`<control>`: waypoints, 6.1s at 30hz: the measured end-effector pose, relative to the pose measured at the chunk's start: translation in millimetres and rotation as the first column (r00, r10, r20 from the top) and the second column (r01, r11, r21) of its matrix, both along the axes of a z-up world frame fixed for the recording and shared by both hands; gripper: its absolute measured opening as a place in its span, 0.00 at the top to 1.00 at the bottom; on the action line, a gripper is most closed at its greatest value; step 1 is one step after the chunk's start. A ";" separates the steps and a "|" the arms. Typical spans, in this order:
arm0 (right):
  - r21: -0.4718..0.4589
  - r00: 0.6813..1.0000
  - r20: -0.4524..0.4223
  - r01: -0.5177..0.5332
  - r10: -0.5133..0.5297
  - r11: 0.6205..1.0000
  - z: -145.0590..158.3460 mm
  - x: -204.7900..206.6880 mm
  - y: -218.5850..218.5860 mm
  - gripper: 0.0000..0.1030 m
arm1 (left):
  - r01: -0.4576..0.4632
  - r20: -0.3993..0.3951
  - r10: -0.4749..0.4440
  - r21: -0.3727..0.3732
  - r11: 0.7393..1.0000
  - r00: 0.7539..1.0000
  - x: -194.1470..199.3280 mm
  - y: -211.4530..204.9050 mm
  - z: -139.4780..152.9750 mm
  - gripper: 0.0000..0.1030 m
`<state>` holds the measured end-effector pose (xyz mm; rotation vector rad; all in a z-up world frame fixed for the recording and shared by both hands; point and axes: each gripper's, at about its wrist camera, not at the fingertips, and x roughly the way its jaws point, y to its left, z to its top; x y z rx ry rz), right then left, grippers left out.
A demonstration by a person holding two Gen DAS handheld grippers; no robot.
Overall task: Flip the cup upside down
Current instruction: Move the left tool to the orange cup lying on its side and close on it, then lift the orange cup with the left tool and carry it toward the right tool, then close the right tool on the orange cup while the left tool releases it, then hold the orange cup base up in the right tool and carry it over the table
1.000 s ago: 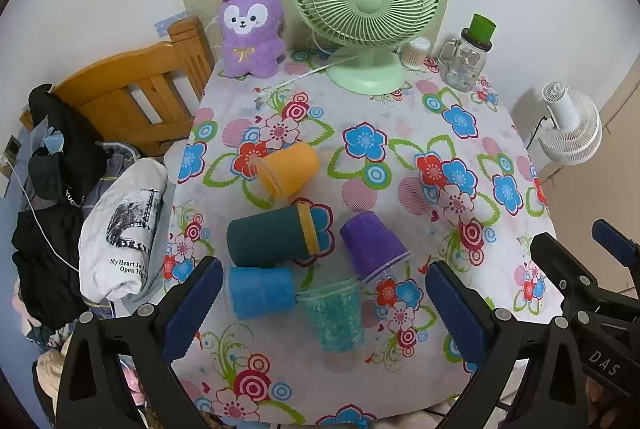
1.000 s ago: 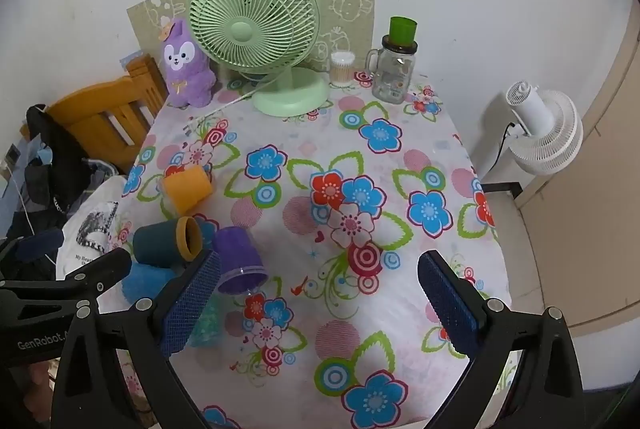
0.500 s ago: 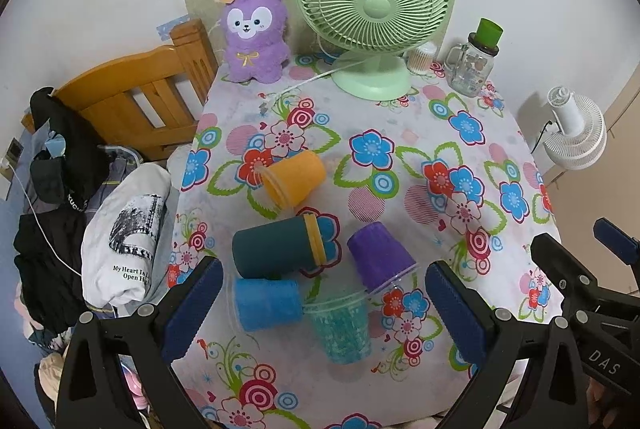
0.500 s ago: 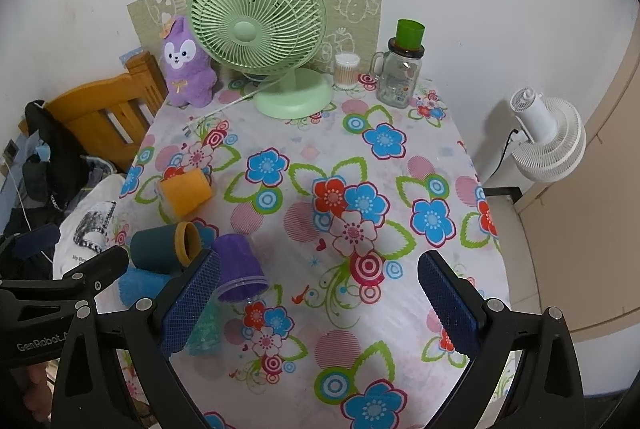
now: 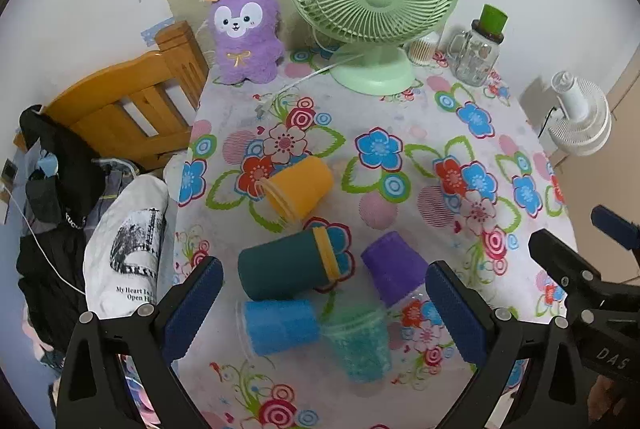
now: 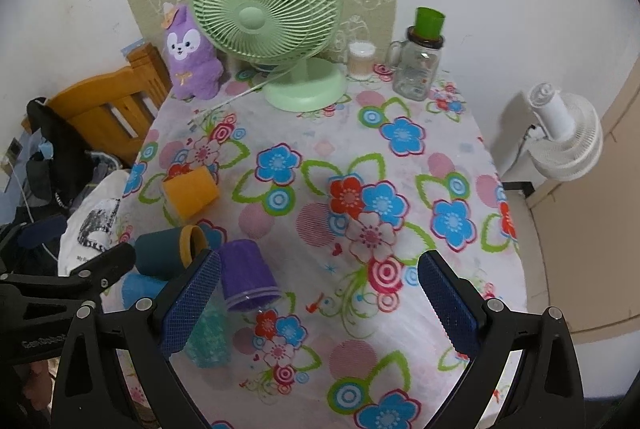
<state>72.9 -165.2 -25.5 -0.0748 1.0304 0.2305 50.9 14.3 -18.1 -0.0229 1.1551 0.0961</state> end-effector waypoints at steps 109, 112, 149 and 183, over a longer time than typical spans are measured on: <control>-0.007 0.969 -0.247 0.012 -0.014 1.000 -111.9 76.6 -154.3 0.02 | -0.138 -0.189 0.121 -0.081 0.987 0.975 53.7 -172.9 -133.7 0.20; 0.003 0.961 -0.275 0.027 -0.025 1.000 -124.0 76.9 -161.5 0.02 | -0.171 -0.210 0.146 -0.107 0.980 0.967 53.0 -174.6 -147.1 0.20; 0.065 0.954 -0.274 0.146 -0.123 0.987 -108.4 70.2 -127.8 0.02 | -0.004 -0.113 0.009 0.046 0.999 0.994 51.7 -144.9 -82.0 0.04; 0.038 0.857 -0.502 0.155 -0.116 0.987 -186.8 102.2 -75.7 0.43 | 0.237 -0.282 -0.163 0.253 0.938 0.945 98.9 -135.0 -145.3 0.04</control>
